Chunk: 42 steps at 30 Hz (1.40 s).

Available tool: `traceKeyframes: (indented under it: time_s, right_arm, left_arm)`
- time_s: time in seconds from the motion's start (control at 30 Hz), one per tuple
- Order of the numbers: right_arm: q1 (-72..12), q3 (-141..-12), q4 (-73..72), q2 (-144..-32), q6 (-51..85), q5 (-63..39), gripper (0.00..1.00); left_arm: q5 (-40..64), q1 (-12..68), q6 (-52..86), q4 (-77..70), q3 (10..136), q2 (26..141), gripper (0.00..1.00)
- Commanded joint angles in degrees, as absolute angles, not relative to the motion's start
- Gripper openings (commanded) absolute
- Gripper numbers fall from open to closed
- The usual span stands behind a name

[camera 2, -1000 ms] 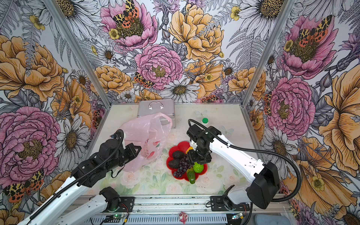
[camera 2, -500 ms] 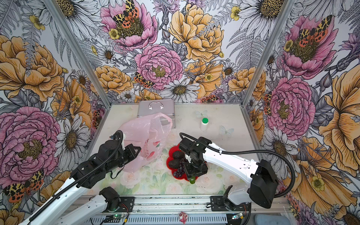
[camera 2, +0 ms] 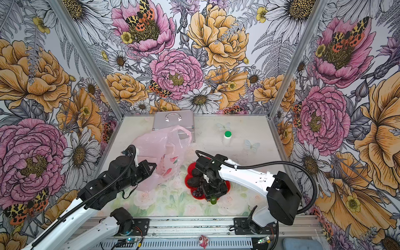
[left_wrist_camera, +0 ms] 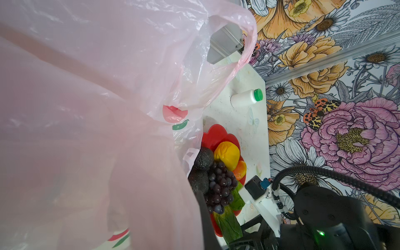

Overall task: Place the fruits into the plastic bag
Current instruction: Pick up the fruit from the plate.

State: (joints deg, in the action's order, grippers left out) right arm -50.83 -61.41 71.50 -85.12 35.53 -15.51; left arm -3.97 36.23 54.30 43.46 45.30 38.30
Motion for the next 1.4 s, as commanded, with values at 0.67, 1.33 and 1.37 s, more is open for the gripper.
traceKeyframes:
  time_s: [0.67,1.33,1.37]
  right_arm:
    - [-51.3,-59.9,71.6,-77.6,39.2,-17.9,0.22]
    - [-43.8,-76.6,71.2,-74.9,27.8,-23.1,0.22]
    - [-43.7,-78.0,70.7,-76.5,27.0,-23.7,0.22]
  left_arm:
    - [-3.2,36.2,55.9,43.0,43.9,37.3,0.00]
    - [-2.5,36.0,54.4,43.1,45.9,38.8,0.00]
    - [-2.4,36.0,54.4,43.0,45.9,38.7,0.00]
